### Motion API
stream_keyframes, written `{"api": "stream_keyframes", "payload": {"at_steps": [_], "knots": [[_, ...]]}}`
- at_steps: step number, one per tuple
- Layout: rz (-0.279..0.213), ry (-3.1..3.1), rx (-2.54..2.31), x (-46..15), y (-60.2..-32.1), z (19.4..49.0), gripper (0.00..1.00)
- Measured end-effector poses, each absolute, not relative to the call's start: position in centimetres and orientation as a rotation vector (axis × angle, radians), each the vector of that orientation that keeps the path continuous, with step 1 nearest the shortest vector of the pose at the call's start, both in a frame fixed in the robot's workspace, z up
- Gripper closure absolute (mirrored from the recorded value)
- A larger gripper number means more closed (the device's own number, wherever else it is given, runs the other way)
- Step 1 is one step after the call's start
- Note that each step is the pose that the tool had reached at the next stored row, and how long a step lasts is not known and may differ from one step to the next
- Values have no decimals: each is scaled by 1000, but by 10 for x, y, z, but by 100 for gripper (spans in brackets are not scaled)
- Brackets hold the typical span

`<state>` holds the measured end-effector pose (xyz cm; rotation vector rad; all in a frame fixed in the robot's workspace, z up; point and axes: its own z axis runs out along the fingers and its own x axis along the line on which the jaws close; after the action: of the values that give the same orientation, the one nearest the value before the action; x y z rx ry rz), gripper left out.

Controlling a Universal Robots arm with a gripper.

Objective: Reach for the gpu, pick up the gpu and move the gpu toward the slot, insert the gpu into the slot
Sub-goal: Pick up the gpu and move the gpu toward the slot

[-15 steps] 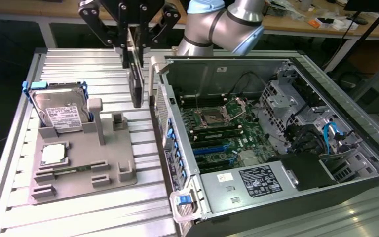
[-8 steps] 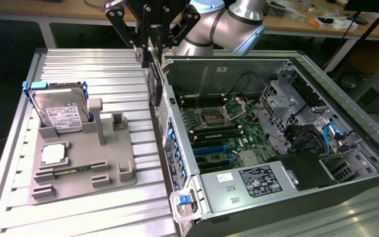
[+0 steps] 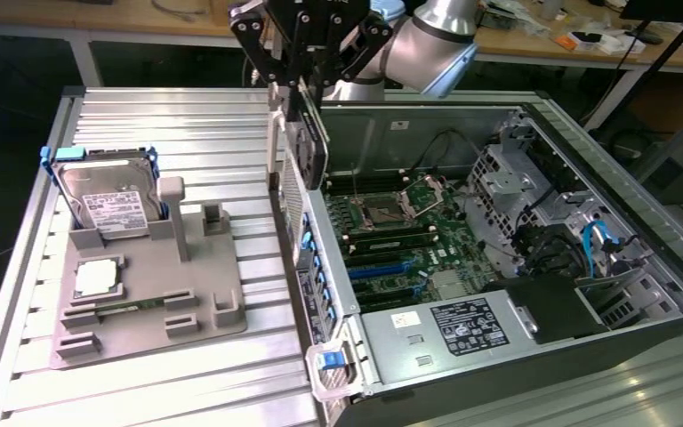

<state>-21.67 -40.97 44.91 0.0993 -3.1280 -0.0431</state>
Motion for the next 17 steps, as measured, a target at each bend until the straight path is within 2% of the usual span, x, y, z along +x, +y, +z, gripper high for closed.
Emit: {"api": "stream_keyframes", "payload": {"at_steps": [17], "knots": [[-44,-3131,-21,-185,-407,446,73]]}}
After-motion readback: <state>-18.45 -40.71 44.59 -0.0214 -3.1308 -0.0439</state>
